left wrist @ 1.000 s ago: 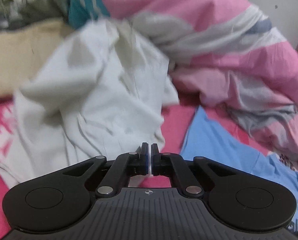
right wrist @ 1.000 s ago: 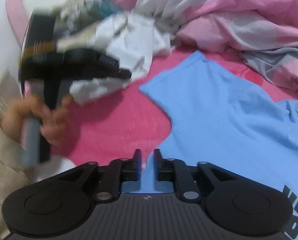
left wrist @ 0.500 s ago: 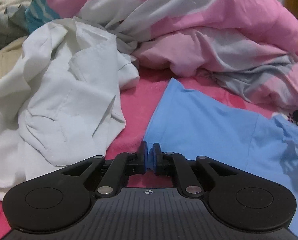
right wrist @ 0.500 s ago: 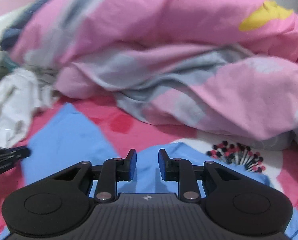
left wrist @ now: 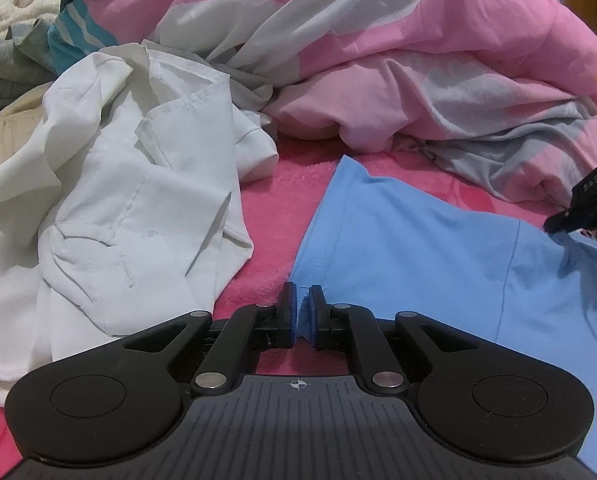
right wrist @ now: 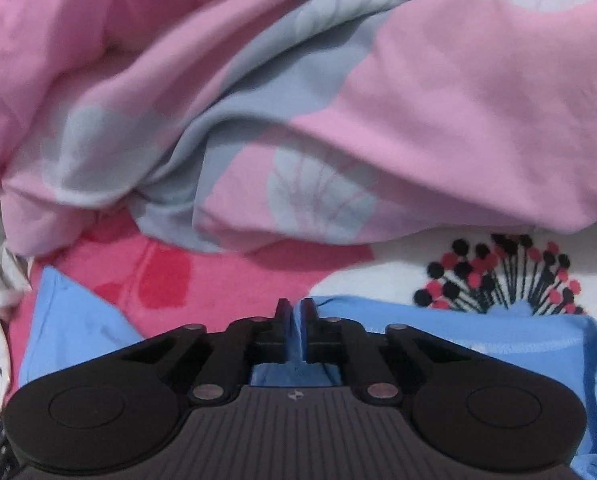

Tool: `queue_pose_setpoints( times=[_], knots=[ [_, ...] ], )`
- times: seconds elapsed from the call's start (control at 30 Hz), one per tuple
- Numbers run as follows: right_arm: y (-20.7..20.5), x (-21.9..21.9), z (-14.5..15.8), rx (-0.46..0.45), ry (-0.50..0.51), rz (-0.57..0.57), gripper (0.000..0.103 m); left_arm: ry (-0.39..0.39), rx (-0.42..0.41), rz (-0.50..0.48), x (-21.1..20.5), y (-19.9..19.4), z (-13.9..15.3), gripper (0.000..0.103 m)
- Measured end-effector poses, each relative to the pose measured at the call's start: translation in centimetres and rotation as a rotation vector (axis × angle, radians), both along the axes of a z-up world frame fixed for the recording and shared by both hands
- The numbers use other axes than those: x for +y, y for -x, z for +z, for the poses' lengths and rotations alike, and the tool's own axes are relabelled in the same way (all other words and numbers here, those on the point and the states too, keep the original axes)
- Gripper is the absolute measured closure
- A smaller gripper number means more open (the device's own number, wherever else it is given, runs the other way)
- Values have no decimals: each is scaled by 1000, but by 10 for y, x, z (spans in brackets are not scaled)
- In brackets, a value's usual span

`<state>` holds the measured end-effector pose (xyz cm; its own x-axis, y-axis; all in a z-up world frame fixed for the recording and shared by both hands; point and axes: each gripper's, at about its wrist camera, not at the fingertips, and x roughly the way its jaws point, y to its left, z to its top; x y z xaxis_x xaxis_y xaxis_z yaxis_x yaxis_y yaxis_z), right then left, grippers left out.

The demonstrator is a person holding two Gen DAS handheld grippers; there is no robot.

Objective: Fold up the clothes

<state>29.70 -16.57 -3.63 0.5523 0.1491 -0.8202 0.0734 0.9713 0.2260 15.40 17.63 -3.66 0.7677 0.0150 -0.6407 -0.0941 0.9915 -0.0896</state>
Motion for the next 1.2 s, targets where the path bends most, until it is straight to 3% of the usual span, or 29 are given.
queue_pose_setpoints(
  times=[0.13,0.4,0.47,0.53,0.57,0.67,0.87,0.97,1.1,1.17,1.2],
  knots=[
    [20,-14,11,-138,-30,-86,100,-1,2,3,-1,0,0,95],
    [17,-15,-12,-134,34,-111,99,-4,3,3,-2,0,0,94],
    [19,-13,-13,-132,57,-98,94,-2,3,3,-1,0,0,94],
    [26,-11,-5,-134,97,-90,72,2,4,4,-1,0,0,94],
    [33,-9,1,-150,125,-76,70,4,5,5,0,0,1,94],
    [56,2,22,-226,209,43,70,9,7,8,0,0,1,94],
    [76,66,30,-336,447,532,71,16,12,11,2,1,3,94],
    [77,82,25,-325,454,680,71,23,13,10,3,0,3,94],
    [61,98,21,-291,367,714,71,25,14,9,3,0,3,94],
    [50,93,17,-245,336,693,80,25,14,9,3,0,3,94],
    [46,94,11,-220,336,680,92,25,14,9,3,0,4,94]
  ],
)
